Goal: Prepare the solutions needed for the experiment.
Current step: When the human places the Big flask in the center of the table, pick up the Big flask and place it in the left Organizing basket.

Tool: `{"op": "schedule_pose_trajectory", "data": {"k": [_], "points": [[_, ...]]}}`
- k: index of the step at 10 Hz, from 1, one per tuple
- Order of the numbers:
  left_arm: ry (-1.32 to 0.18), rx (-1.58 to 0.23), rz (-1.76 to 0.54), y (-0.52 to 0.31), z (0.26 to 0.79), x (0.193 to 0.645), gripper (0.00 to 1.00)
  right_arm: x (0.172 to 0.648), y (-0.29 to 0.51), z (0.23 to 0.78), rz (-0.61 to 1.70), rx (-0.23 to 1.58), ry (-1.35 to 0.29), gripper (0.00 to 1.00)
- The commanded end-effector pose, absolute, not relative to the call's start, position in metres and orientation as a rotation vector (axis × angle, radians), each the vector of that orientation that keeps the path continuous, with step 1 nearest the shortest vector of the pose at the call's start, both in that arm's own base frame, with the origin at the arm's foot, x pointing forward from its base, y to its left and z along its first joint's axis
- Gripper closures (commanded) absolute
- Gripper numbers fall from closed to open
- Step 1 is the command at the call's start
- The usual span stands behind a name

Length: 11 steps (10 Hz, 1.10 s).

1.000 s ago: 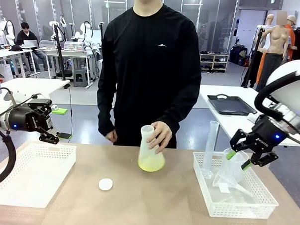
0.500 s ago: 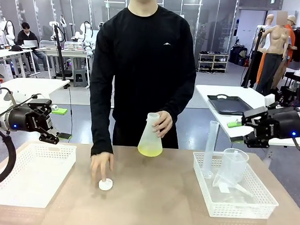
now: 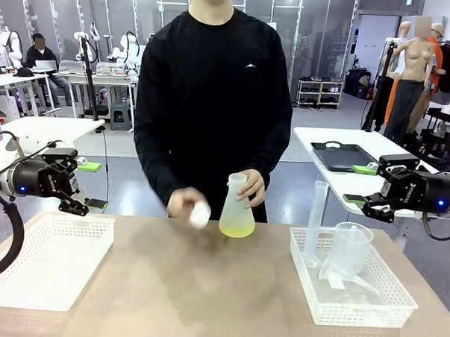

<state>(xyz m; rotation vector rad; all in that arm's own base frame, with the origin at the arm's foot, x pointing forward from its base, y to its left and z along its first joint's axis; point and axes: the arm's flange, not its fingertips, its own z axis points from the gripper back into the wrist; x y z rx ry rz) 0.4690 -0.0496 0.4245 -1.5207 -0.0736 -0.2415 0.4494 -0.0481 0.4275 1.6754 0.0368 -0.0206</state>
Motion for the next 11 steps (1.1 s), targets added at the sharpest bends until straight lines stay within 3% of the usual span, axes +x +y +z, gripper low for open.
{"op": "schedule_pose_trajectory", "data": {"k": [1, 5, 6, 11], "points": [[-0.072, -1.531, -0.247, -0.050, 0.427, 0.469, 0.00, 0.457, -0.050, 0.436, -0.059, 1.688, 0.058, 0.37], [-0.072, -1.531, -0.247, -0.050, 0.427, 0.469, 0.00, 0.456, -0.039, 0.440, -0.069, 1.533, 0.077, 0.37], [-0.072, -1.531, -0.247, -0.050, 0.427, 0.469, 0.00, 0.456, -0.047, 0.428, -0.039, 1.660, 0.055, 0.37], [-0.072, -1.531, -0.247, -0.050, 0.427, 0.469, 0.00, 0.456, -0.047, 0.428, -0.039, 1.660, 0.055, 0.37]]}}
